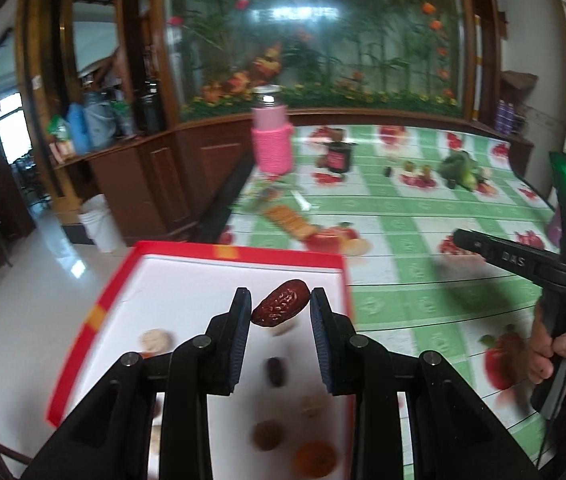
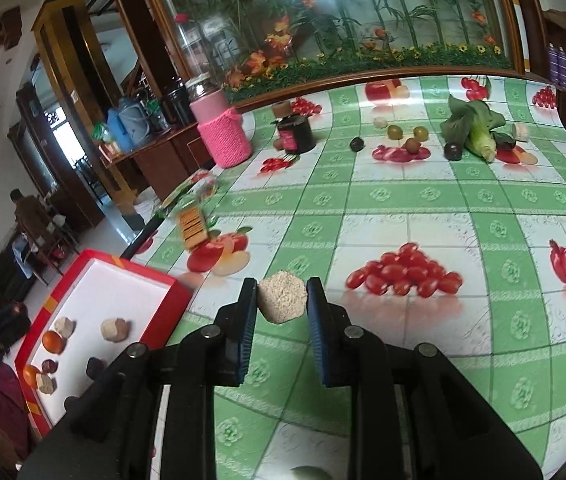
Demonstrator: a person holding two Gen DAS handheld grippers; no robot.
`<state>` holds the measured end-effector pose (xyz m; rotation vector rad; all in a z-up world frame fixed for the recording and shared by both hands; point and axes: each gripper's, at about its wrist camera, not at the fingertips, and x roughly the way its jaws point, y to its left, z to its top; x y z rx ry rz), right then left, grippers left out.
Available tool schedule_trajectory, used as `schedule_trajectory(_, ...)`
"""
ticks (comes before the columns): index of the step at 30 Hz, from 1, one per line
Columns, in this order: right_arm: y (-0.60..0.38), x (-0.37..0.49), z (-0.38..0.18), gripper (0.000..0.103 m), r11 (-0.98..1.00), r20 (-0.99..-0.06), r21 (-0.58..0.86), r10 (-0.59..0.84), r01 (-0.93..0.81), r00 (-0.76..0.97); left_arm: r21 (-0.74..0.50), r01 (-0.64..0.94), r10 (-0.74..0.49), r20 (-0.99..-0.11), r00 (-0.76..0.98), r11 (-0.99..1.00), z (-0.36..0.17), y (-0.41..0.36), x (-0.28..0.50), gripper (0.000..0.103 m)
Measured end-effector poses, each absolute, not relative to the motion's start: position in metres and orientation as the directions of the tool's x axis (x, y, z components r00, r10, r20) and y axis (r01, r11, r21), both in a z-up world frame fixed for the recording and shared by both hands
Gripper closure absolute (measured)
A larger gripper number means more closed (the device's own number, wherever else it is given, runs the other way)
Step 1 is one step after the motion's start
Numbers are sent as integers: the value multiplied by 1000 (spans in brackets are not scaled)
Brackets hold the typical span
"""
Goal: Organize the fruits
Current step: 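Carry the beige cake and red date into the white tray and open both tools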
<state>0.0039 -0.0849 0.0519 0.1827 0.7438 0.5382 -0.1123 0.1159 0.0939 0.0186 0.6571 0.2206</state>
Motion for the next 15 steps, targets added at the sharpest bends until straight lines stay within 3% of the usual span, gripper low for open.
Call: schedule_trajectory(15, 9, -71, 62, 76, 737, -572, 376, 661, -562, 486, 72, -308, 290, -583, 759, 949, 88, 168, -147, 73)
